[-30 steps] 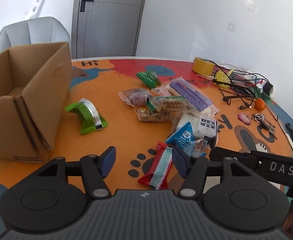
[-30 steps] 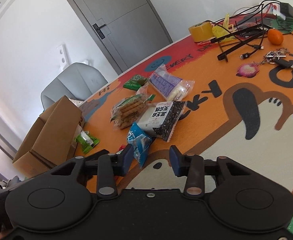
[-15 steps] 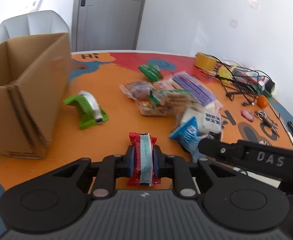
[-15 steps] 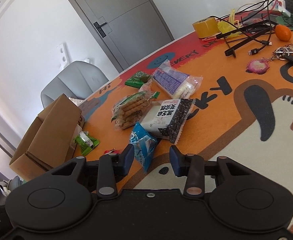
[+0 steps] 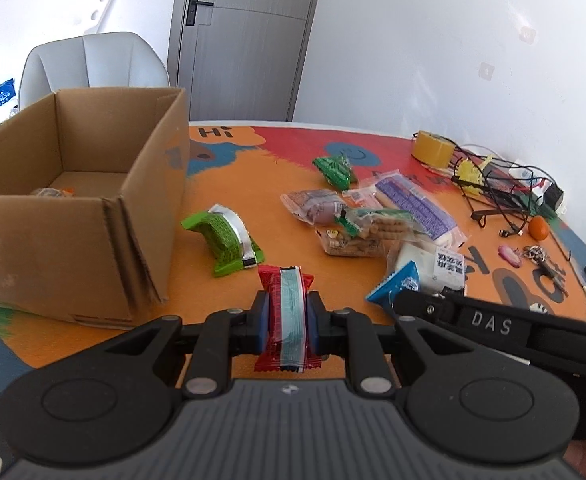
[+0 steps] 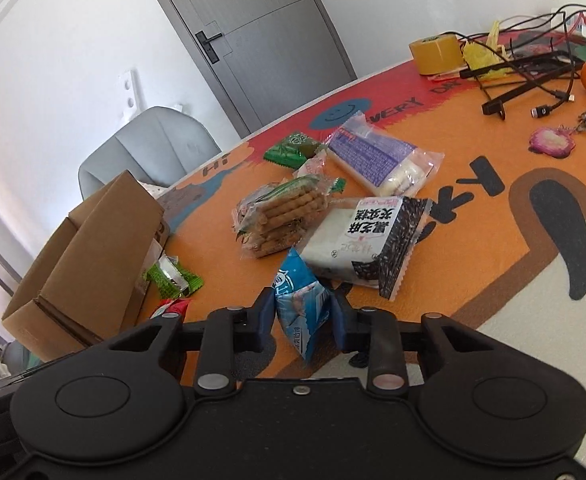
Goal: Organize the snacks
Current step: 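Carry the red wafer bar and blue bag into the box and release both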
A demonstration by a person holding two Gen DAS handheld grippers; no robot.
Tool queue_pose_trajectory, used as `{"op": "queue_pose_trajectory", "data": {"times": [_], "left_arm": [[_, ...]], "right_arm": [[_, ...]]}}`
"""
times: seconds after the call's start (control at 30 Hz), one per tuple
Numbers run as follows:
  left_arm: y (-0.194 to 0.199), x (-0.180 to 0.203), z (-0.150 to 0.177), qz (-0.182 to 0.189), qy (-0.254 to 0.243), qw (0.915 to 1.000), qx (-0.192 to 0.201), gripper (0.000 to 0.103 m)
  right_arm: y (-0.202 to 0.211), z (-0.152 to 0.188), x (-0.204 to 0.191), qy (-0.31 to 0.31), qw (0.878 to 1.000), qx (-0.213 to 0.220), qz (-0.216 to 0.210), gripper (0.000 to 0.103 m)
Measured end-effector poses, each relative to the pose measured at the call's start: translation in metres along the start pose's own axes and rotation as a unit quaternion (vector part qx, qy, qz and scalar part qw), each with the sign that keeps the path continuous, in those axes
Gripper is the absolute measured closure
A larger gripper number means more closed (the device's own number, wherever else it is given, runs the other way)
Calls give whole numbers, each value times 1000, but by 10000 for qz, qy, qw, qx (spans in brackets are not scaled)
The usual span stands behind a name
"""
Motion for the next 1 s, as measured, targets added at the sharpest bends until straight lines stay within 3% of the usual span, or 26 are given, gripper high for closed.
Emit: {"op": "queue_pose_trajectory", "data": {"times": [0.43,1.0], "left_arm": [[35,-9,-7,77,64,9992,374,85],[90,-47,-27,-97,314,9946,983,85]], "right_arm": [[31,1,-21,168,9991,391,-37,74],[54,-6,-81,558,9956,709,-253,74]]}}
Point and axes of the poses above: each gripper's, at about its wrist camera, not at the fingertips, and y roughly against the way its jaws point, x to its right, z to its underside, the point moved 2 cm from there along -y, roughly the way its jaws point, and after that the axes turned 4 degrees about -x, right-handed, at the moved point
